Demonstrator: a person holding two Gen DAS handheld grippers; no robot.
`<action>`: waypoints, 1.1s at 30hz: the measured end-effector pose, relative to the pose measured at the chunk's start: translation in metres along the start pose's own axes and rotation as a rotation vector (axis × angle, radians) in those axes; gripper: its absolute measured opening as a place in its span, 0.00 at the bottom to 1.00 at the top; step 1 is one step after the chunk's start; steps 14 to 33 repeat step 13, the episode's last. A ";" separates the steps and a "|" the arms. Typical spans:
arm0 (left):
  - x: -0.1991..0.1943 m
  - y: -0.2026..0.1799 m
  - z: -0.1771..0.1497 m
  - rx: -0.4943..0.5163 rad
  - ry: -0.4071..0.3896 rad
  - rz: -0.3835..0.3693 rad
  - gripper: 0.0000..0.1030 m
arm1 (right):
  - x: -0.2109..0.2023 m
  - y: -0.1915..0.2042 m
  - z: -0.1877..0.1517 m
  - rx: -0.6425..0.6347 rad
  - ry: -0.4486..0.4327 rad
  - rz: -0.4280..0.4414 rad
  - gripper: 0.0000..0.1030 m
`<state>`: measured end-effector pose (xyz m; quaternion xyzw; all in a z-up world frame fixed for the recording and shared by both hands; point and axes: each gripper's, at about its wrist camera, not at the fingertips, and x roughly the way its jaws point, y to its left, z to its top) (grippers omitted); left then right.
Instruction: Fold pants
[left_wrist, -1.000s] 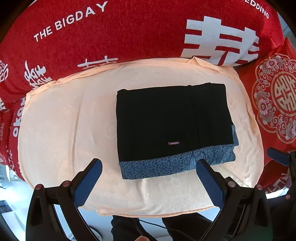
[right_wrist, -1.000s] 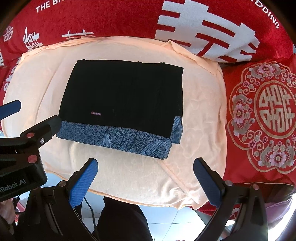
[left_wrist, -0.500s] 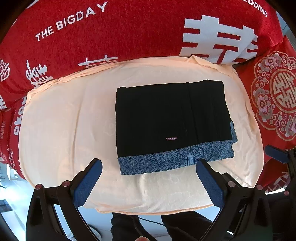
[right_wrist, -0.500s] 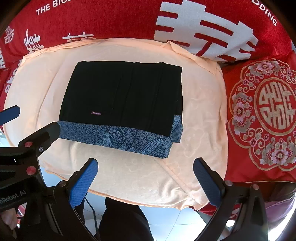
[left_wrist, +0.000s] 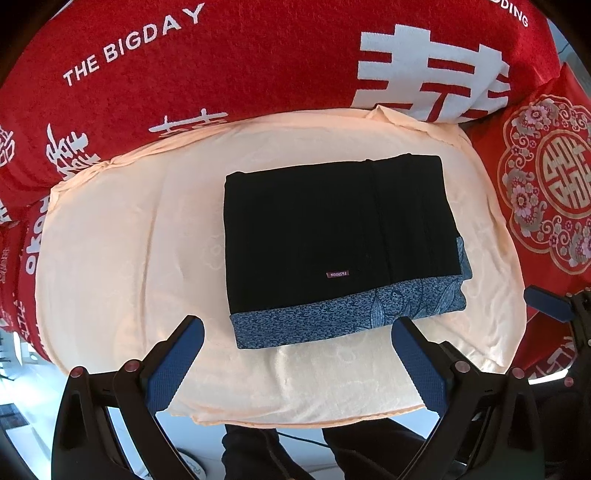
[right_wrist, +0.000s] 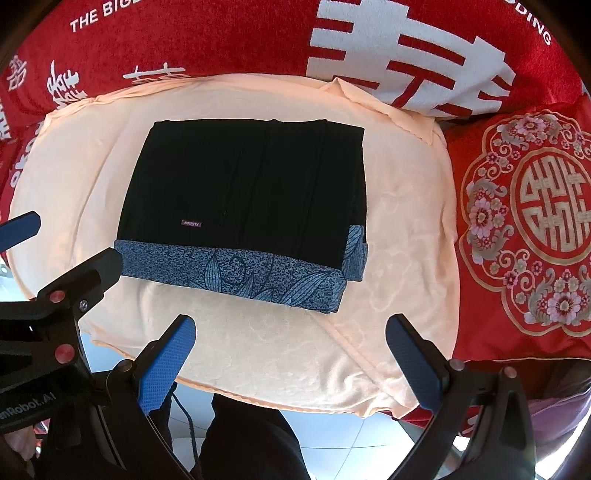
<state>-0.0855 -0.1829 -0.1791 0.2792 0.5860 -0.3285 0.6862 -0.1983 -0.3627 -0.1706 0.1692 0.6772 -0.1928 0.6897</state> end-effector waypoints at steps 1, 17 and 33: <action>0.001 0.000 0.001 -0.001 0.001 -0.003 0.99 | 0.000 0.000 0.000 -0.001 0.001 0.000 1.00; 0.000 -0.022 0.007 0.002 -0.050 -0.050 0.99 | 0.011 -0.019 -0.002 0.006 -0.006 -0.005 1.00; 0.000 -0.022 0.007 0.002 -0.050 -0.050 0.99 | 0.011 -0.019 -0.002 0.006 -0.006 -0.005 1.00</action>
